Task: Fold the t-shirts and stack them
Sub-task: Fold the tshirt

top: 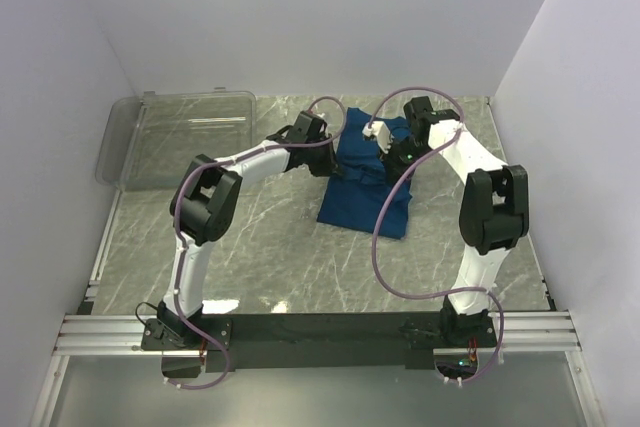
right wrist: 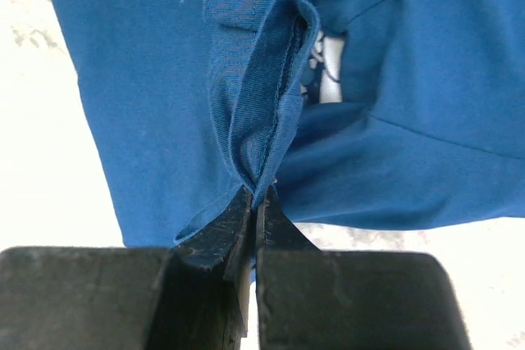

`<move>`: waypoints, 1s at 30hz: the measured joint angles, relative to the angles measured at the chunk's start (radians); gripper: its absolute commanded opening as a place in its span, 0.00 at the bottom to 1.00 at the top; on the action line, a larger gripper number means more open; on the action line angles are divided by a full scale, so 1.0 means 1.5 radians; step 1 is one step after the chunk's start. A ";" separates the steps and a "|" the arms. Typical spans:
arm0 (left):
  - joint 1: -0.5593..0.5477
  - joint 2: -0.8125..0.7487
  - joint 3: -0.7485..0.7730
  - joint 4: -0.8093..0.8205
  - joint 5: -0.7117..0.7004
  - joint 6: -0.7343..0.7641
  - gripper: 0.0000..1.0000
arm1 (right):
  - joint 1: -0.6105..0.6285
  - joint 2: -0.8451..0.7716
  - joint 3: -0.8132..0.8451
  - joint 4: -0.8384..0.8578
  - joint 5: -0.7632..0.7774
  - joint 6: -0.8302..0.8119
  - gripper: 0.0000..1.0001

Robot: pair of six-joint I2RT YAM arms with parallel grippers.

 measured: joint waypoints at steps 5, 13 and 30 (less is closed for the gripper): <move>0.006 0.024 0.034 -0.009 0.007 0.001 0.01 | -0.002 0.016 0.021 0.001 0.003 0.010 0.06; 0.010 0.032 0.050 -0.018 0.006 0.000 0.42 | -0.002 0.030 0.032 0.035 0.035 0.076 0.49; 0.036 -0.231 -0.063 -0.019 -0.069 0.062 0.18 | -0.034 -0.129 -0.017 0.104 0.043 0.193 0.45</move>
